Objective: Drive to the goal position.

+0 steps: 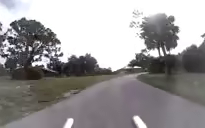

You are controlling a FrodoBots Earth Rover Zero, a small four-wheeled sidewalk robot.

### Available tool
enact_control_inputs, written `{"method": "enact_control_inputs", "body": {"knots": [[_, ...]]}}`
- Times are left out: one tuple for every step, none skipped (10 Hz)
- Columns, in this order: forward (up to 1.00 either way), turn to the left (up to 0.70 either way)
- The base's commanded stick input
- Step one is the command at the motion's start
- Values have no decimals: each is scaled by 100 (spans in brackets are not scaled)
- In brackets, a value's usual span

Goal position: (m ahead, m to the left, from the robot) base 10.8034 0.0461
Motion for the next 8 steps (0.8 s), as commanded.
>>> {"method": "enact_control_inputs", "body": {"knots": [[69,3],[69,3],[69,3],[69,3],[69,3],[69,3],[69,3],[69,3]]}}
